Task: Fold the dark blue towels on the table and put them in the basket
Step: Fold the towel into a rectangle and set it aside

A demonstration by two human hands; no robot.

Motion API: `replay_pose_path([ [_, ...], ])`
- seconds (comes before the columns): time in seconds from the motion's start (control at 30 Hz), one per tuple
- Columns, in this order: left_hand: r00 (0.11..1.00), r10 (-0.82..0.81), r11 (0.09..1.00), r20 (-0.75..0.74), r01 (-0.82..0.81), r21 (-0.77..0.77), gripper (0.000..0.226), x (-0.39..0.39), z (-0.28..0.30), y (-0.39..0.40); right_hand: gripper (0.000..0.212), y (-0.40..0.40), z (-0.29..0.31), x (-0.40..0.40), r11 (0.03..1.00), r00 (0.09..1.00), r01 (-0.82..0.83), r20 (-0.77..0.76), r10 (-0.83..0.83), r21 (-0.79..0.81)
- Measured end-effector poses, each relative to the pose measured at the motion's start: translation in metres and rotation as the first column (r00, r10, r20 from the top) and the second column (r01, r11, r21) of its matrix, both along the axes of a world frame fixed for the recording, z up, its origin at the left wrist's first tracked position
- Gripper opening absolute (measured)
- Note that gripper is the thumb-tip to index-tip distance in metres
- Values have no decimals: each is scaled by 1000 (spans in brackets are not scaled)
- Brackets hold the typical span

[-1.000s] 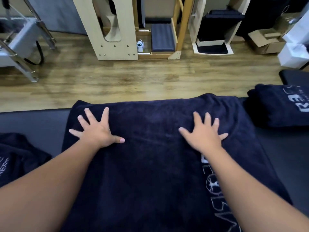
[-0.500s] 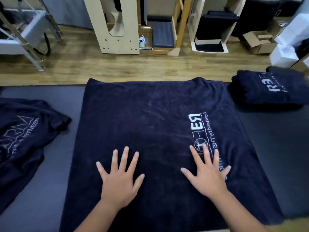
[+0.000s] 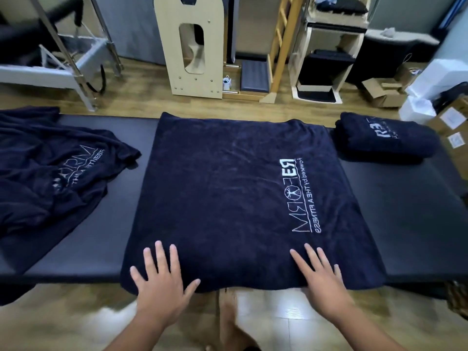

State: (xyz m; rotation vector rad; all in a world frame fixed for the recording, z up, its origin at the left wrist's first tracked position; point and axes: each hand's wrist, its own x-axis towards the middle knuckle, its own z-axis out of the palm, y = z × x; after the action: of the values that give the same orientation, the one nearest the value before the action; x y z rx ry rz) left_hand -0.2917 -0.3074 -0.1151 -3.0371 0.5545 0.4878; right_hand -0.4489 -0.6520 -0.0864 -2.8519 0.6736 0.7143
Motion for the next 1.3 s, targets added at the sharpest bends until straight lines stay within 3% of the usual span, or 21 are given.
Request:
replay_pose_path([
  [0.1,992,-124,992,-17,124,21,87,-6,9,-4,78,-13,6,-13,995,985,101,142,-100,3],
  [0.23,924,-347,937,162,347,28,46,0,24,-7,62,-21,1,-17,986,983,127,148,-110,-108],
  [0.37,880,-428,902,206,429,40,25,18,29,-9,23,-30,-12,-14,984,979,134,169,-113,-115],
  [0.5,906,-398,917,141,394,59,34,27,34,-11,38,-45,-18,-12,986,981,48,195,-16,-161],
  [0.6,948,-313,950,52,313,14,49,42,50,-16,33,-50,1,-2,990,975,51,220,-20,-135],
  [0.67,968,-249,966,43,251,-65,38,62,56,-20,26,-57,16,9,986,972,98,227,-65,-137],
  [0.73,969,-248,968,11,249,-36,28,84,66,-27,29,-69,30,25,986,961,105,267,-68,-126],
  [0.87,984,-169,984,-56,166,-62,26,143,79,-38,29,-99,54,66,988,926,119,371,-74,-102],
  [1.0,988,-151,988,-14,151,-16,36,206,99,-68,28,-139,65,124,991,880,106,472,-55,-83],
  [1.3,982,23,999,188,-29,30,35,329,121,-156,37,-222,67,261,986,865,12,496,74,-168],
])
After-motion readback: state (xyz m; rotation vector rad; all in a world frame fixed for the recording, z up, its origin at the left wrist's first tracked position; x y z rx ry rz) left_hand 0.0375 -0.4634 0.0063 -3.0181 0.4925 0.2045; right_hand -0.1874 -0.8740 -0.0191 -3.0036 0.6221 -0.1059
